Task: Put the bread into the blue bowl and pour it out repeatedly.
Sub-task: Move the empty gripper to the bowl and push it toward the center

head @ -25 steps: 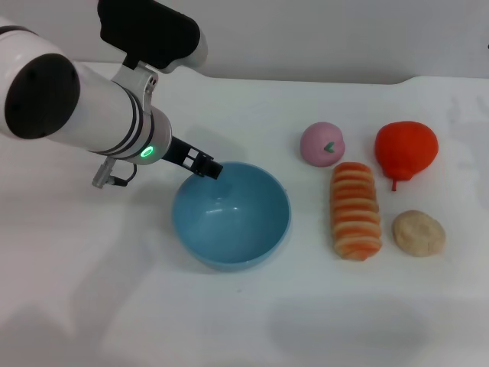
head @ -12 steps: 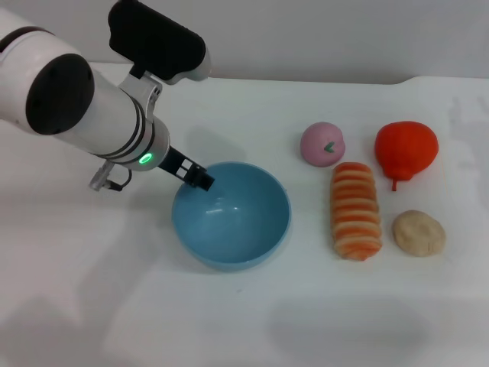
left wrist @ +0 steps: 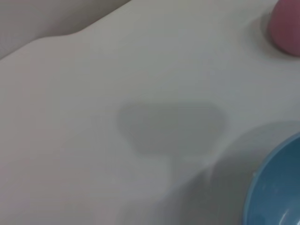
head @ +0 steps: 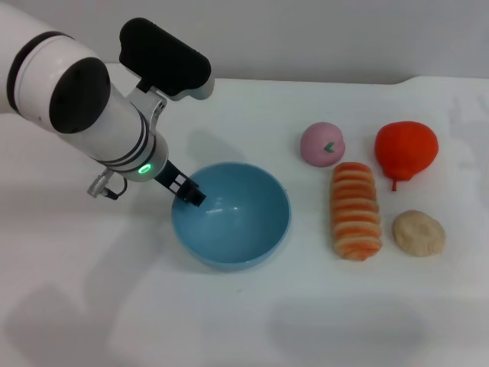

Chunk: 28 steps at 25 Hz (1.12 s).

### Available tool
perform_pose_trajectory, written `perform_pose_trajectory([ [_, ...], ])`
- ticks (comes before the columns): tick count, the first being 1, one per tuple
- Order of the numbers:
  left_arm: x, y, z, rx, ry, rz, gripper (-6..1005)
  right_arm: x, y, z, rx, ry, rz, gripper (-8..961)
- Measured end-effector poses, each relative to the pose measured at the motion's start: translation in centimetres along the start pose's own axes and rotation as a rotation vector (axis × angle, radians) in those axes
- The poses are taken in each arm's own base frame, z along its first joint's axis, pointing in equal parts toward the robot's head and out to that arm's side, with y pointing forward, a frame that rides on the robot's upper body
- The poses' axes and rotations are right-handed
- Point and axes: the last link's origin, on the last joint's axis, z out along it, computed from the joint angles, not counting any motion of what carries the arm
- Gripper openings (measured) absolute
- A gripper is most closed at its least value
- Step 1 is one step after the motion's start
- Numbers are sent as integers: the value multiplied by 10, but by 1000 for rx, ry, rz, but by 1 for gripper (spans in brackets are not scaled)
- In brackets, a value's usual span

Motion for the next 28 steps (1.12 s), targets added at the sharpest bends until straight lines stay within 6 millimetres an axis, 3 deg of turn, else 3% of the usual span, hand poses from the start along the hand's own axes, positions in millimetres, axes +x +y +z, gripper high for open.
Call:
perform_pose_trajectory([
  [14, -5, 9, 10, -1, -51, 51, 704, 1, -1, -2, 1, 2, -1, 475],
  [19, -5, 9, 10, -2, -54, 42, 496, 2, -1, -3, 4, 2, 1, 476],
  [28, -2, 8, 8, -18, -44, -22, 303, 0, 0, -2, 4, -6, 55, 477],
])
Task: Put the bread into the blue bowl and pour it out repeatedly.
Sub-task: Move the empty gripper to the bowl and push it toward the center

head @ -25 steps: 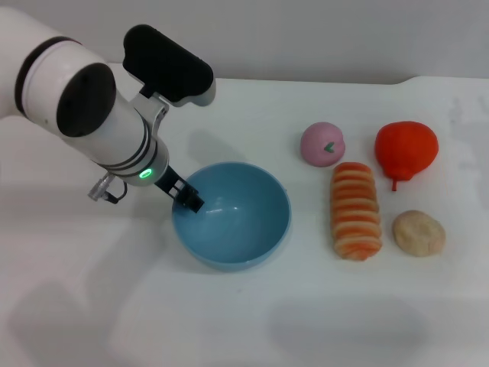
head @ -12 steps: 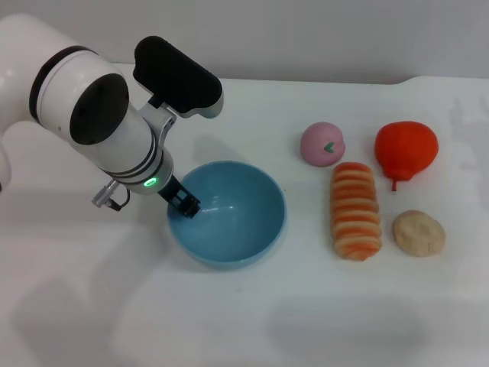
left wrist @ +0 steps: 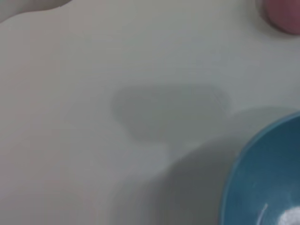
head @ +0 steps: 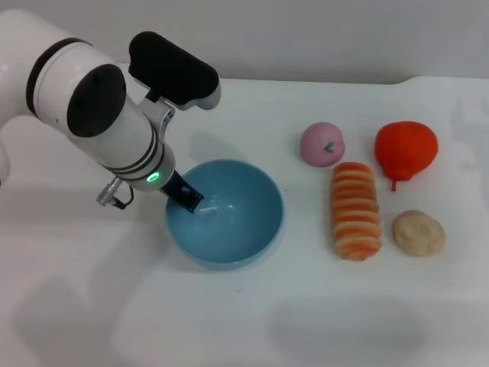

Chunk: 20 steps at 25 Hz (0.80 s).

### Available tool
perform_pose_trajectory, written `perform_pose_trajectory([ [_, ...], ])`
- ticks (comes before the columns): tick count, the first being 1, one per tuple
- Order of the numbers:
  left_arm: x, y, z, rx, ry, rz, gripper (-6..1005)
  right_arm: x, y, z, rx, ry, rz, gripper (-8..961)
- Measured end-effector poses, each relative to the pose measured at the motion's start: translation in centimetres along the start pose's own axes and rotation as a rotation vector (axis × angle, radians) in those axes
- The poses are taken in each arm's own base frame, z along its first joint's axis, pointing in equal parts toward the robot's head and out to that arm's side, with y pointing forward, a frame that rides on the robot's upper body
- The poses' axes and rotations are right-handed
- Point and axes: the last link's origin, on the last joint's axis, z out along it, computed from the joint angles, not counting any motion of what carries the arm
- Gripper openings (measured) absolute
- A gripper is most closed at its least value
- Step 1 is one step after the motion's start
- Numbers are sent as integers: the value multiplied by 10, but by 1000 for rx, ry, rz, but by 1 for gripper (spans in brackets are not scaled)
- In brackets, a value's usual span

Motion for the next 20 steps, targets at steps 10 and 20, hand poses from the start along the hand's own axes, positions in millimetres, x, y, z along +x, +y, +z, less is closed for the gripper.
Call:
perform_pose_trajectory([
  [10, 2, 4, -2, -25, -8, -20, 28, -22, 2, 8, -53, -107, 333, 476],
  [20, 1, 6, -2, -48, -9, -33, 9, 0, -12, 25, -62, 208, 536, 476],
])
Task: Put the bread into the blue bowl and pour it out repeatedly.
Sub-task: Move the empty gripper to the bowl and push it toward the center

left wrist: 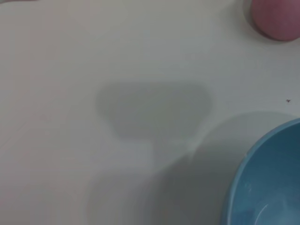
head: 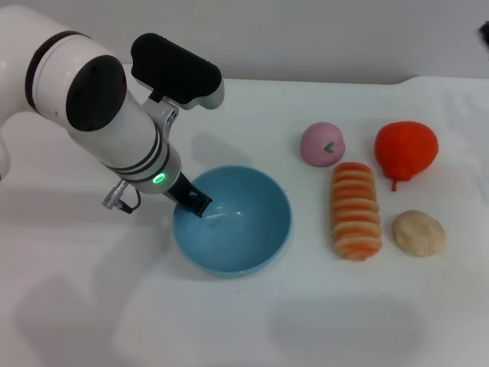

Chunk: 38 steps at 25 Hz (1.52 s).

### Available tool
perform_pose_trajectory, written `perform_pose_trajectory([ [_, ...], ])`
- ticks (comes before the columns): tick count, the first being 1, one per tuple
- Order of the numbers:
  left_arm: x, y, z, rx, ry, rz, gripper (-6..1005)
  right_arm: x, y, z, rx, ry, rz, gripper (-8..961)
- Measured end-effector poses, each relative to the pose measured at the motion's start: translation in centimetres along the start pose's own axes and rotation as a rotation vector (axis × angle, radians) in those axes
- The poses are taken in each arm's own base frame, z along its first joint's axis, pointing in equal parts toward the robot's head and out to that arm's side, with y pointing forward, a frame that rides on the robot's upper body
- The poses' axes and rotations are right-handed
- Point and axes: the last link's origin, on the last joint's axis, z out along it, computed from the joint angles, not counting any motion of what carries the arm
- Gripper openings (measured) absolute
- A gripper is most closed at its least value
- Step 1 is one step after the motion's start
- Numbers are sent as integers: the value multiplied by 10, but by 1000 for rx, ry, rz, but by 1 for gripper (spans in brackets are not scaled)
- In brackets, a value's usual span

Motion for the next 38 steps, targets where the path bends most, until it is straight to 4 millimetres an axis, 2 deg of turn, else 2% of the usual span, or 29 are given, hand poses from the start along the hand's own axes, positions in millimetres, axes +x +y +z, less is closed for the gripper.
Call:
perform_pose_trajectory([
  [4, 1, 0, 0, 0, 1, 4, 8, 4, 8, 8, -55, 218, -51, 476],
  [11, 1, -1, 0, 1, 5, 9, 7, -3, 28, 12, -97, 508, -138, 476],
  [20, 2, -2, 0, 4, 15, 10, 4, -10, 68, 21, -82, 847, -288, 475],
  [25, 6, -2, -2, 4, 29, 2, 3, -6, 86, 26, -54, 966, -365, 475],
  [31, 12, -2, -5, 2, 40, -3, 1, 6, 90, 22, -50, 1040, -391, 476],
  [38, 23, 0, -9, 9, 64, 25, -3, 28, 72, 10, 34, 1133, -403, 476],
])
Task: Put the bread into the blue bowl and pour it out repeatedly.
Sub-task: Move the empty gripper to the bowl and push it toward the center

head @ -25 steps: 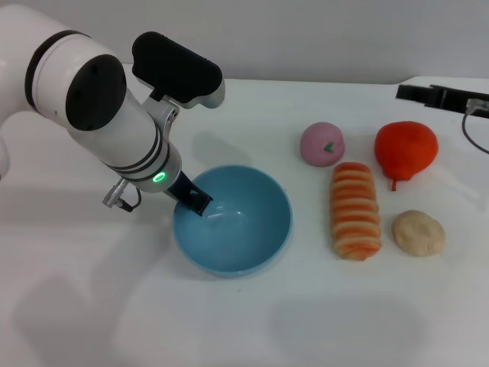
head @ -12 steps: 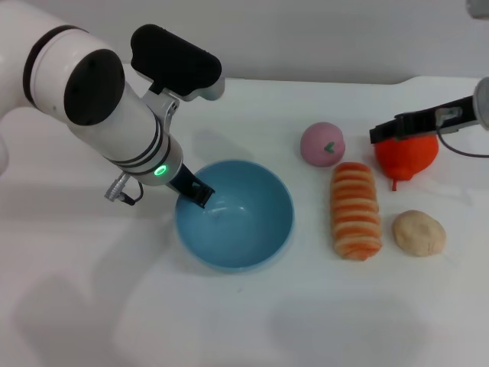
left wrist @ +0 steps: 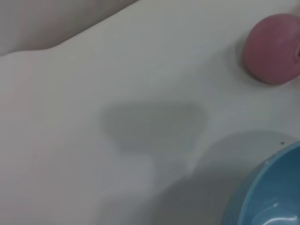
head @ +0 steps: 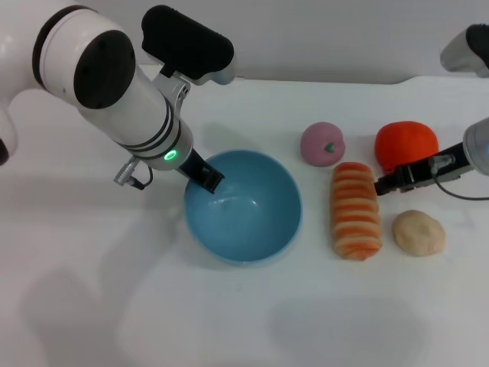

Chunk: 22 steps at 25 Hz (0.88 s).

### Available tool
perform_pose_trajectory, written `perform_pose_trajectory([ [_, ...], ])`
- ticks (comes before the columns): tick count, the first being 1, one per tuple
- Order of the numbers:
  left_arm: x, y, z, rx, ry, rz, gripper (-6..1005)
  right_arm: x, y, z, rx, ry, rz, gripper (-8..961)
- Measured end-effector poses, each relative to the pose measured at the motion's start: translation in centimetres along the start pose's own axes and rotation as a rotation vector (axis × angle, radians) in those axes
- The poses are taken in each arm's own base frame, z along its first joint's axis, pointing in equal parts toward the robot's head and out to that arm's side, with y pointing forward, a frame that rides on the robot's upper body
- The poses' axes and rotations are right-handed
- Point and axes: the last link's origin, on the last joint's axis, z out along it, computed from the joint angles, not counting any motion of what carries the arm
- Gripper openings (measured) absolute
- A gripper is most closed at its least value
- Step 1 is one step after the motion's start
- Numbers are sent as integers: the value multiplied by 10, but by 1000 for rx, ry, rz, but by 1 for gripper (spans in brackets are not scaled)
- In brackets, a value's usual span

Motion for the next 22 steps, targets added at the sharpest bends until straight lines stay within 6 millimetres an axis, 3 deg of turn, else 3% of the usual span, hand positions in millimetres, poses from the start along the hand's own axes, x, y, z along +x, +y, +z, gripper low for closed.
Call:
perform_pose_trajectory([
  [6, 5, -2, -2, 7, 13, 4, -2, 6, -1, 8, -2, -3, 28, 475],
  [16, 2, -3, -3, 4, -13, 3, -1, -2, 11, 13, -45, -37, 35, 473],
  [22, 5, -6, -5, 3, -8, -3, -1, 4, 14, 29, -16, -8, 29, 472],
])
